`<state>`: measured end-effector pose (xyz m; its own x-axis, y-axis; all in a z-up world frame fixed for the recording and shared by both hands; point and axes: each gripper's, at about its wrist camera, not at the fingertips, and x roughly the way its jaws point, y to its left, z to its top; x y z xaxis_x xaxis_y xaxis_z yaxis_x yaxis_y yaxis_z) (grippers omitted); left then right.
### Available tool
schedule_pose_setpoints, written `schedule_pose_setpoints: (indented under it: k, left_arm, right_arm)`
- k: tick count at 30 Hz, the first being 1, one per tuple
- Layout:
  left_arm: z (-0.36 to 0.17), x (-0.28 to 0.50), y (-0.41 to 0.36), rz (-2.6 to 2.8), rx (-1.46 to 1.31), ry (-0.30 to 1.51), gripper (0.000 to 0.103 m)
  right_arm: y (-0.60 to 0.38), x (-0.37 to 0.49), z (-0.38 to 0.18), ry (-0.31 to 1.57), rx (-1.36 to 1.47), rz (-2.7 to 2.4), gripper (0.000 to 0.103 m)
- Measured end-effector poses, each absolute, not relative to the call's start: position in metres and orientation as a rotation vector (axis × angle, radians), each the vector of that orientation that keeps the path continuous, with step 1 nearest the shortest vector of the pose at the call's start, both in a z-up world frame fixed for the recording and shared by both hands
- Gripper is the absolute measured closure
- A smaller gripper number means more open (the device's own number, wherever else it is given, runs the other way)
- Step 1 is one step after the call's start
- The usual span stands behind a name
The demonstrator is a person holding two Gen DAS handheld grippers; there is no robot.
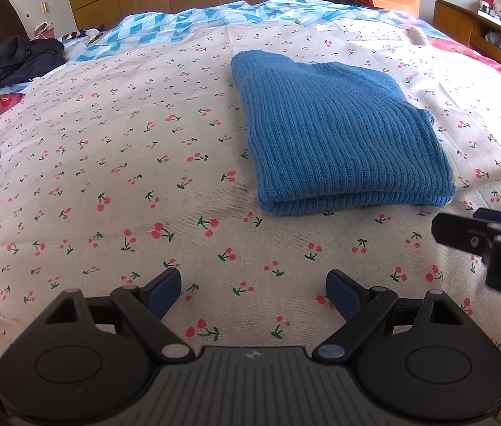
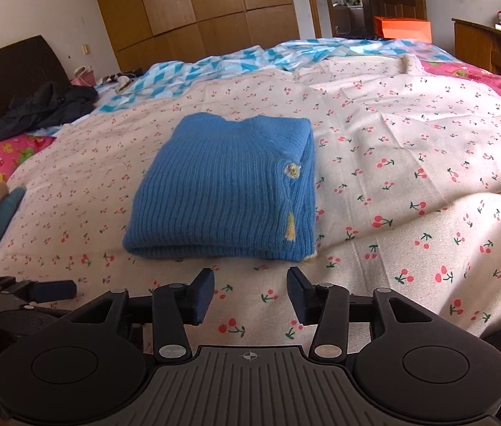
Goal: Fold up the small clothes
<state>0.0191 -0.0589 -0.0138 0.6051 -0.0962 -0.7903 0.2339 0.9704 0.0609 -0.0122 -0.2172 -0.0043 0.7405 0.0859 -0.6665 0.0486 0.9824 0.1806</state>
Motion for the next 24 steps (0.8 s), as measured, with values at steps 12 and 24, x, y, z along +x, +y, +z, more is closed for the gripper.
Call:
schedule_pose_setpoints:
  k: [12,24]
  left_arm:
    - [-0.0114,0.0189,-0.0548,-0.198,0.136,0.912,0.009]
    - [-0.0095,0.0176,-0.0529,-0.193,0.132,0.915,0.009]
  right_arm:
    - [-0.2064,-0.0159,-0.0059,0.768,0.153,0.015,0.039]
    - [-0.208,-0.0157,-0.006,0.798,0.158,-0.017,0.029]
